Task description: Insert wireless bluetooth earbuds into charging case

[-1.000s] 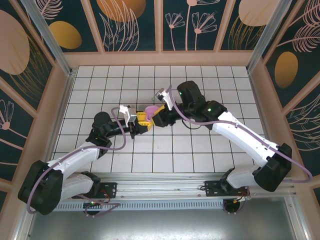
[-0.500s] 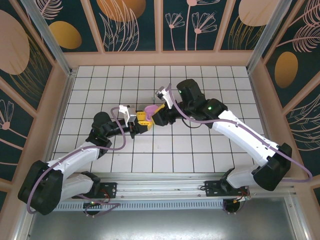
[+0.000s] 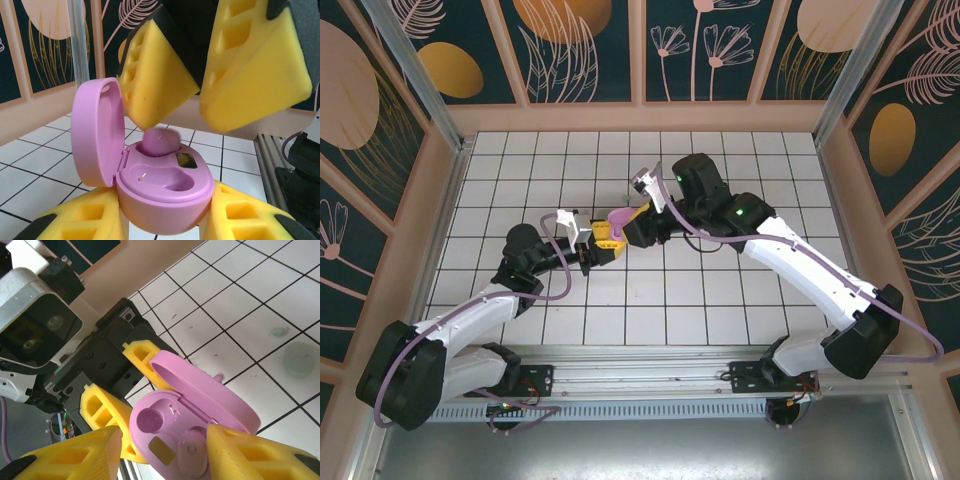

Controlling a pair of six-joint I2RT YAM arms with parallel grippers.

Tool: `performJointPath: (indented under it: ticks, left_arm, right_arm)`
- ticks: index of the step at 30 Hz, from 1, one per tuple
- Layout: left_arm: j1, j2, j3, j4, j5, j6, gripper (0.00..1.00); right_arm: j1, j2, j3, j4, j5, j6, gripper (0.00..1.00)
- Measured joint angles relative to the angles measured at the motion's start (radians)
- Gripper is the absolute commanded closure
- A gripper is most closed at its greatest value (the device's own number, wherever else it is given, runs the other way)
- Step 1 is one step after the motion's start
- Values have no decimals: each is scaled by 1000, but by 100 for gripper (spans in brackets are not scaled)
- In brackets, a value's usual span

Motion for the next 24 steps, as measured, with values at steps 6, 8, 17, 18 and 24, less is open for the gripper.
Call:
performJointPath:
  ticks: [6, 8, 17, 18, 24]
  left_arm:
    - [0, 0, 0, 17, -7, 0, 88]
    - [0, 0, 0, 17, -10, 0, 88]
    - [-7, -15, -16, 17, 3, 10, 88]
    - [-8, -18, -18, 17, 3, 11, 88]
    - [-8, -37, -20, 13, 3, 12, 88]
  right_arm:
    - [0, 0, 17, -3, 25, 6, 52]
    - [0, -2, 17, -3, 33, 10, 53]
    - [-80, -116, -84, 105, 130, 123, 57]
    - [-108, -135, -111, 122, 134, 146, 58]
    - [-246, -180, -241, 206, 137, 286, 60]
